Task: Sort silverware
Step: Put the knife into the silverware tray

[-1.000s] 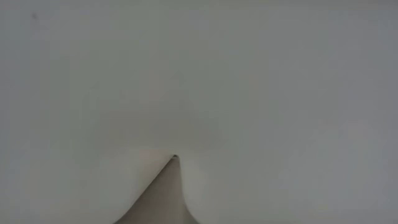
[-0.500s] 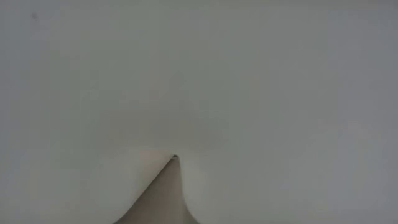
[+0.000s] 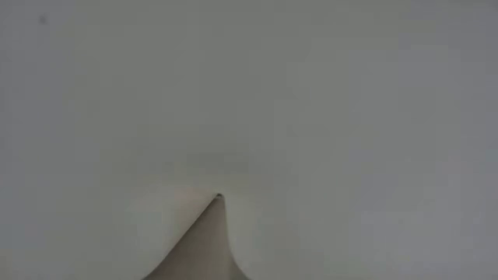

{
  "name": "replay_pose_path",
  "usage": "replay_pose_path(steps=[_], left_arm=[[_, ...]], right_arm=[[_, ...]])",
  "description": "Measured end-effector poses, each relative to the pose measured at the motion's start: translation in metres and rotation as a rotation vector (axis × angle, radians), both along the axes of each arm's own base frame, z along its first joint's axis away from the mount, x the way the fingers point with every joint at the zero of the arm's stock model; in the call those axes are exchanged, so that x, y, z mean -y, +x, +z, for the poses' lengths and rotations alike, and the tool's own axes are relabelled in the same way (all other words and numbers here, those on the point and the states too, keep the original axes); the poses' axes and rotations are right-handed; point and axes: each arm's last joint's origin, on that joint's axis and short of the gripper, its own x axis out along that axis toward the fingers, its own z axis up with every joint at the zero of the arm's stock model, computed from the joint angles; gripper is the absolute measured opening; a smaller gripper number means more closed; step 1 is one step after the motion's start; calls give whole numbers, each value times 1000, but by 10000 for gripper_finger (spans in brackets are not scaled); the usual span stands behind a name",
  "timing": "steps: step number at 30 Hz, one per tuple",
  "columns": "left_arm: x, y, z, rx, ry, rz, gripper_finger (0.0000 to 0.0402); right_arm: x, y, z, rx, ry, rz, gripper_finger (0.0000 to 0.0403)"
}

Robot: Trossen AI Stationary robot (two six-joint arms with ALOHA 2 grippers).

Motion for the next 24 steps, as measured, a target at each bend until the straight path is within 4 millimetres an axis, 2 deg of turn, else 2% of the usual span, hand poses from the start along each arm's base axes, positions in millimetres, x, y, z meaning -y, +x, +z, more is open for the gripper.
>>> replay_pose_path(steps=[2,5,8,12,16,19,24], left_arm=[[1,2,6,58,-102,102,14],[11,14,10,152,-220,186,14],[29,34,5,255,-280,232,14],[55,60,-12,355,-345,265,14],[69,74,-35,343,-361,290,14],[74,76,-47,301,-372,306,14],[81,71,-59,218,-402,310,14]], right_arm=[[-3,-20,10,-88,-24,52,119],[-7,-55,19,-118,-18,134,113],[-9,-91,20,-48,20,154,100],[-14,-143,29,84,17,83,81],[-24,-186,34,172,-12,11,65],[-30,-211,40,234,-39,-43,55],[-37,-240,44,270,-42,-76,44]])
